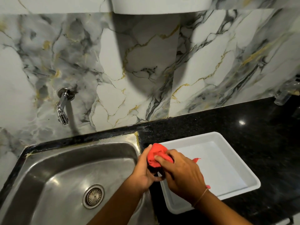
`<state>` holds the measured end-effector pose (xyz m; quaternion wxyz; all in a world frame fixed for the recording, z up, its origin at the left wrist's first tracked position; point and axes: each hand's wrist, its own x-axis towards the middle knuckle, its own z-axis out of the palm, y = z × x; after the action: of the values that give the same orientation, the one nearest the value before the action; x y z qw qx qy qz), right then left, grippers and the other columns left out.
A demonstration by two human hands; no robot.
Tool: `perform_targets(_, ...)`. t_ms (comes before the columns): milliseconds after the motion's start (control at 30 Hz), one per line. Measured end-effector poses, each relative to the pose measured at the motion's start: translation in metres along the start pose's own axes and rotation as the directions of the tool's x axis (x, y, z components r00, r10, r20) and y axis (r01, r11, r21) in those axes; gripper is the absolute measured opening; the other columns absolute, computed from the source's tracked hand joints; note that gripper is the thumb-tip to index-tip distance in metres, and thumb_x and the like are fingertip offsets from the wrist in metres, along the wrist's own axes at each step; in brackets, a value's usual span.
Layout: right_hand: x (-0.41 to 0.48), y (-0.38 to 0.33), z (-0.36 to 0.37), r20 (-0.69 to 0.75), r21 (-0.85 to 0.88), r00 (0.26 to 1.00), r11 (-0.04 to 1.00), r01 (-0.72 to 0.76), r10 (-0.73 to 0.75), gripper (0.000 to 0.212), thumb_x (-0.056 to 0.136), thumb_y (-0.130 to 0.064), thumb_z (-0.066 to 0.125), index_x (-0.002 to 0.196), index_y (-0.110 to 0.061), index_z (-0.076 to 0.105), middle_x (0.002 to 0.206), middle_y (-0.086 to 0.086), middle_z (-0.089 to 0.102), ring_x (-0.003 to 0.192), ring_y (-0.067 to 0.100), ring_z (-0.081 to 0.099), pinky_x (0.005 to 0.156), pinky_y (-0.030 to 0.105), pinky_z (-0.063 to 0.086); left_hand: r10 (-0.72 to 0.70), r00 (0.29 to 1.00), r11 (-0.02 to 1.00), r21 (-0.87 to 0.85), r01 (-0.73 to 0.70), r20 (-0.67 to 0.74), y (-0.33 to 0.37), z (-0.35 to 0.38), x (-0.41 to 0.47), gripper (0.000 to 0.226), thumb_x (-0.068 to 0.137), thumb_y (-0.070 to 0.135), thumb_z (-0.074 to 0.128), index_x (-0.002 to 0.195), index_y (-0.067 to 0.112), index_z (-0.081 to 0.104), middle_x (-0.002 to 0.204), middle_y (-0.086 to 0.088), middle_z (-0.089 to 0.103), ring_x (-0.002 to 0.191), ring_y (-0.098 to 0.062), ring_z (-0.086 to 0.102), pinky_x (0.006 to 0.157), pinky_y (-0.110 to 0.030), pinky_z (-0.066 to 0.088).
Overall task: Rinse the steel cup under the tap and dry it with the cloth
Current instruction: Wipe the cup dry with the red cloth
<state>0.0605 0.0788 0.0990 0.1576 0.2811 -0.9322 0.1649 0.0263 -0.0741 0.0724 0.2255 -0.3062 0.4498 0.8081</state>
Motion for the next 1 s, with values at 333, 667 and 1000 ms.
perform_targets(333,-0.030,-0.015,0.006,-0.080,-0.043,0.997,0.999,0.011,-0.015,0.043,0.077,-0.030,0.057,0.118,-0.033,0.071,0.105,0.007,0.073,0.073,0.025,0.068,0.049,0.034,0.053,0.075,0.995,0.951,-0.305,-0.054,0.059,0.010,-0.024,-0.002,0.045,0.085,0.046,0.057,0.097,0.005,0.070,0.081,-0.020,0.075,0.074,-0.034,0.073,0.085,-0.046,0.054)
perform_targets(667,-0.023,-0.020,-0.005,-0.167,0.690,0.843,0.671,-0.270,0.511,0.041,0.087,-0.020,0.068,0.120,-0.045,0.070,0.105,-0.011,0.071,0.094,0.009,0.070,0.082,0.022,0.056,-0.005,0.999,0.991,-0.135,0.010,0.035,0.042,-0.034,-0.006,0.055,0.078,0.035,0.075,0.122,0.004,0.066,0.113,-0.022,0.073,0.093,-0.038,0.073,0.087,-0.050,0.060)
perform_targets(1000,0.020,0.012,-0.008,0.172,0.845,0.705,0.265,-0.465,0.688,0.038,0.092,-0.017,0.064,0.123,-0.038,0.070,0.119,-0.012,0.076,0.113,0.004,0.069,0.109,0.040,0.050,0.116,0.992,0.993,-0.040,-0.114,0.052,0.034,-0.015,-0.003,0.022,0.086,0.030,0.065,0.093,0.010,0.070,0.074,-0.015,0.075,0.070,-0.030,0.071,0.066,-0.038,0.061)
